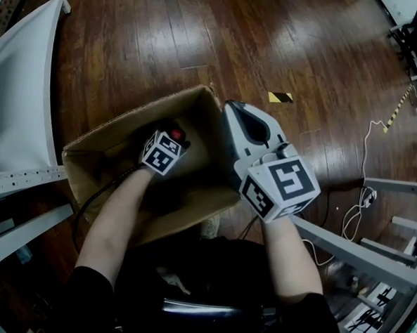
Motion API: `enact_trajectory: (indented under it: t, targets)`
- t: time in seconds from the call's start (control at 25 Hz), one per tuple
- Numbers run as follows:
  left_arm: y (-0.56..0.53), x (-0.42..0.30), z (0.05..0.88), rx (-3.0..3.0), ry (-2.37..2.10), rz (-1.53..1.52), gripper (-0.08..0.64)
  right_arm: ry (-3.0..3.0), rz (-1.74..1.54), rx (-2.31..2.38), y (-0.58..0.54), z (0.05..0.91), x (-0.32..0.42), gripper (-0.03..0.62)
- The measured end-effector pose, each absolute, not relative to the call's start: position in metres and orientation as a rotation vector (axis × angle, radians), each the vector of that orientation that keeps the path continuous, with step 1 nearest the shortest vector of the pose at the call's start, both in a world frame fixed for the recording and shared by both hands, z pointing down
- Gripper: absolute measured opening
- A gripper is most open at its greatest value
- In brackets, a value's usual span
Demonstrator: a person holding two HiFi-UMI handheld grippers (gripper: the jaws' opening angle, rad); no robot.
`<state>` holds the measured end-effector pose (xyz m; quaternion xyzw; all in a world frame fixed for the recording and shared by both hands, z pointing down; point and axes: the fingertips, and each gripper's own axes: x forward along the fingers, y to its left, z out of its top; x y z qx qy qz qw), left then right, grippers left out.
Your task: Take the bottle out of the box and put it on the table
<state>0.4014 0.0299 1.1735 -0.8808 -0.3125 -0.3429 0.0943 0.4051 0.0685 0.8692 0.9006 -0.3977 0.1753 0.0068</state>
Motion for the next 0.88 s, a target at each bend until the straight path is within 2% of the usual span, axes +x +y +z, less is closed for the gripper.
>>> enact_trajectory:
  t: [0.32, 0.48, 0.88]
  targets:
    - [0.024, 0.400, 1.090, -2.666, -0.955, -0.915, 0.311, -1.173, 0.471, 2.768, 0.070, 0.850, 0.396, 0.000]
    - [0.010, 0.387, 1.017, -2.708, -0.946, -0.917, 0.311, -1.177, 0.541, 2.695, 0.072, 0.820, 0.386, 0.000]
    - [-0.034, 0.346, 0.763, -2.878, -0.765, -0.938, 0.311, -1.292, 0.616, 2.588, 0.063, 0.602, 0.359, 0.000]
